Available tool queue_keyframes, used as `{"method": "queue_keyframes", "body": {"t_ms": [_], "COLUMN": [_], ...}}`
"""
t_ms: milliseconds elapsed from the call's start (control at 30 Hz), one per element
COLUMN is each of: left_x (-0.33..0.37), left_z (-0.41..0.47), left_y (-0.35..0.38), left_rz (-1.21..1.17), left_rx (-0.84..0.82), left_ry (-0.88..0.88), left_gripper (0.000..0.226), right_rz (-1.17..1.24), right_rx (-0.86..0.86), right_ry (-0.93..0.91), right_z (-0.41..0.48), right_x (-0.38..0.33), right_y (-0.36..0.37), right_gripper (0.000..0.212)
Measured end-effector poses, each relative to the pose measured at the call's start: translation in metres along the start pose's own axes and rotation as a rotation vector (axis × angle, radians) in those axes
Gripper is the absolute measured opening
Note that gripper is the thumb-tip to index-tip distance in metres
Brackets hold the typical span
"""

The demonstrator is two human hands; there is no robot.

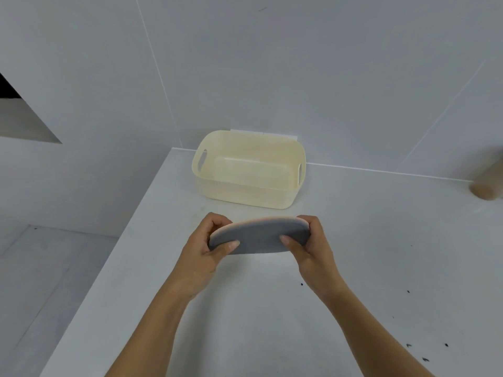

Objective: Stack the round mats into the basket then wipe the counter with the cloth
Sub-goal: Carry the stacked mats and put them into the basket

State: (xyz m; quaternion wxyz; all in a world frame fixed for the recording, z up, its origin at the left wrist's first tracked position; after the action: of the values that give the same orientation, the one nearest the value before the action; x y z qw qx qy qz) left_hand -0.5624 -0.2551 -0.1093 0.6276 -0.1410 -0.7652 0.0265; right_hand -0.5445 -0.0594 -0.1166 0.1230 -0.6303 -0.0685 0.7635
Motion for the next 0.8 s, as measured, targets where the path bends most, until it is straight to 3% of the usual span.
{"method": "queue_keyframes", "body": {"t_ms": [167,367,633,800], "left_x": [-0.023,-0.021,0.084,0.137], "left_z": [0.010,0.019,0.070,0.141], "left_y": [0.001,0.005,-0.033,-0.051], "left_rz": [-0.103,-0.193,-0.240,-0.048], "left_rx": [-0.015,0.073,0.266,0.233], "left_ry": [-0.115,-0.095,0.152,0.046], "left_gripper": [0.026,0.022,0.034,0.029], "right_rz": [0.021,-0.005,-0.005,-0.057], "right_rx": [-0.020,0.087,0.253,0.238], "right_ry": [0.040,-0.001,-0.219,-0.135], "right_z": [0.006,0.012,0.096,0.171], "right_x": [0.013,0.003,-0.067,-0.078], "right_y": [0.018,0.013,-0.010,-0.009], "right_gripper": [0.033,0.034,0.038,0.032]}}
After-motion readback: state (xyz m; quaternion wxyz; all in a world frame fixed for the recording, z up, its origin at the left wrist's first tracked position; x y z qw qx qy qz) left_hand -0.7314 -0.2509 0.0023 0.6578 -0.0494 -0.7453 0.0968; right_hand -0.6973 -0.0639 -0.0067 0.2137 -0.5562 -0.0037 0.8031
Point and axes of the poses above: each hand's wrist, its own z-axis towards the middle knuckle, its own y-axis out of the palm, x = y × z, the point moved 5 cm from there along z, towards the middle knuckle, and after that the axes turned 10 degrees about -y, right-handed, at the moved point
